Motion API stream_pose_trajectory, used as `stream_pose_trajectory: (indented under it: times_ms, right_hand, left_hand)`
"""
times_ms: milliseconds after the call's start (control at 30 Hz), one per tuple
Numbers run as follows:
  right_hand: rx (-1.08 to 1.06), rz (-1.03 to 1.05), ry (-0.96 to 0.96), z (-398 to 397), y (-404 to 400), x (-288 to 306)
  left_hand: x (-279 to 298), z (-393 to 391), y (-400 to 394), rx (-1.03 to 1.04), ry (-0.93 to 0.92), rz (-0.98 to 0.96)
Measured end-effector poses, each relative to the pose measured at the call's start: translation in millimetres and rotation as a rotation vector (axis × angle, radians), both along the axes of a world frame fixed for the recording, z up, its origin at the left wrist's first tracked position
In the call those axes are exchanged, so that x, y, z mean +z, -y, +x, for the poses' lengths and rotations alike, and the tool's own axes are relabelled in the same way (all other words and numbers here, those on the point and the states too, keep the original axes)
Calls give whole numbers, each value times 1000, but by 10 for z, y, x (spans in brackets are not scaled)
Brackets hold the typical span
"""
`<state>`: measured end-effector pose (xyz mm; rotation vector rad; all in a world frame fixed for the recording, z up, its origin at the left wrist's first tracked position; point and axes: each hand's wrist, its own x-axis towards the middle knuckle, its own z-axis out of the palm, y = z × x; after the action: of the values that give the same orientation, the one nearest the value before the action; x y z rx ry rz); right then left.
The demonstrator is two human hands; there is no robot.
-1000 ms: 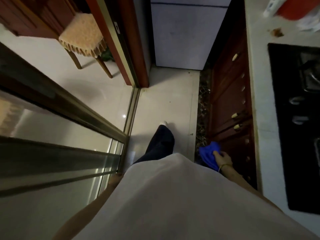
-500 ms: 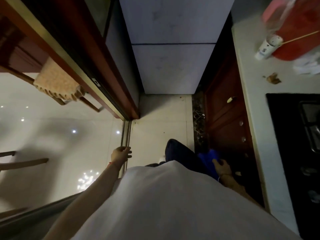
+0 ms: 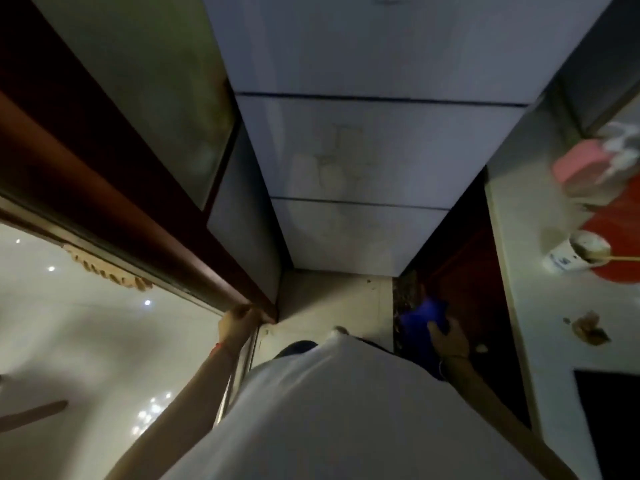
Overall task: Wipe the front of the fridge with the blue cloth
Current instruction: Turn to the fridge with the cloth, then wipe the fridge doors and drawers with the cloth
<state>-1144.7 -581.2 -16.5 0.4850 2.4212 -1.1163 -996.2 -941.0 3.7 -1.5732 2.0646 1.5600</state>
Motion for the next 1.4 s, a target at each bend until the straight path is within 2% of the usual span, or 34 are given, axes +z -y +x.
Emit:
stream_pose_trajectory:
  times_ms: [67, 133, 333, 467, 600, 767, 900, 1100, 1167, 1300, 1400]
  right_hand:
    - [93, -15, -118, -398, 322, 392]
    - [175, -33, -333, -785, 649, 824]
    - [403, -61, -1007, -1588, 1520, 1855]
    - [383, -76, -1366, -2057, 2136, 2734]
    - [347, -67, -1653, -2401, 2676, 3707]
    - [245, 111, -1965, -2644, 3260, 4755]
    - [453, 333, -2072, -2753, 3586, 5078]
    - [664, 675, -2043, -2813, 3475, 4632]
    - [663, 700, -2059, -2850, 3416, 4749]
    - [476, 582, -2072, -2831, 3610, 5345]
    - [512, 605, -2041, -2767, 3745, 5260]
  left_hand:
    - [212, -351, 132, -17, -65, -98]
    - [512, -745, 273, -27, -146, -197]
    - [1488, -1834, 787, -2, -601, -393]
    - [2335, -2449, 1144, 17, -900, -563]
    - [3164, -2860, 1434, 46, -1069, -843]
    - [3907, -3301, 1666, 42, -1318, -882]
    - [4144, -3505, 1719, 50, -1417, -886]
    - [4081, -3644, 1818, 20, -1484, -884]
    - [4078, -3672, 1824, 24, -1506, -883]
    - [4062, -3714, 1832, 46, -1514, -879]
    - [4040, -3731, 1864, 44, -1532, -864]
